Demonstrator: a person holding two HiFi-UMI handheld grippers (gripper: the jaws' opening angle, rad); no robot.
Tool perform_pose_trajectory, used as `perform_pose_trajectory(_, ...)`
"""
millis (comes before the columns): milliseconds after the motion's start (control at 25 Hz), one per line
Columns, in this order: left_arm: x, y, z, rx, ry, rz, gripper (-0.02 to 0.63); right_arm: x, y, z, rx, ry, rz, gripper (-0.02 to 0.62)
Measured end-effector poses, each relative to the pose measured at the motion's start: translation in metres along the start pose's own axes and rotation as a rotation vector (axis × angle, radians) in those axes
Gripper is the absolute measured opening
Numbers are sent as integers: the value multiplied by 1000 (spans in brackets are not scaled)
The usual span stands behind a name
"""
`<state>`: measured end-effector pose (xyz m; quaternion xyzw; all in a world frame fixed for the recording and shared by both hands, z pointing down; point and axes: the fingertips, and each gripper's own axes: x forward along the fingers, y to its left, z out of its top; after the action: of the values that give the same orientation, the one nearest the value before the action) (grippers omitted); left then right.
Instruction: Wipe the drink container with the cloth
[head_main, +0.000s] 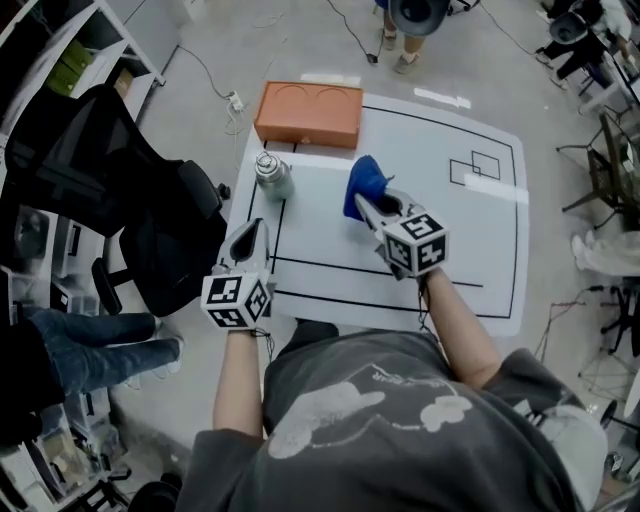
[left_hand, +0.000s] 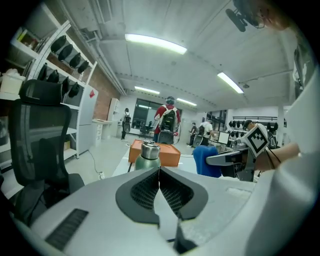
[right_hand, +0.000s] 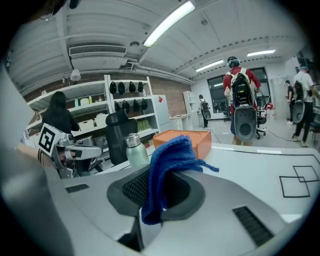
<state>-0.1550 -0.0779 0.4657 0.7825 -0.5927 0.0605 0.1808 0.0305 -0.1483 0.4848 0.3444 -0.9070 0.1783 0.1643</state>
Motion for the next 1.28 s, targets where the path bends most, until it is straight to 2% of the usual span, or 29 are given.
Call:
perform_pose_trajectory(120,13,15,8,32,15,-34,3,11,3,12,-1,-4,-29,44)
perform_pose_trajectory(360,35,25,15,96,42,-166,15,32,10,25,8,-10,-81,44)
perform_pose_trajectory(520,47,30,9,105,90,-255,180,41,16,28,16,-12,-110,44)
perform_pose_trajectory(760,68,26,-3,192,170,-369,346,47,24,33,9,-6,-133,44)
perform_pose_trajectory(1040,97,20,-8,302,210,-432,367,62,41,35,-20,37,-92,44)
perform_pose_trajectory(1280,111,21,-11,314,213,-427,367,73,54,40,-79,83,-48,44)
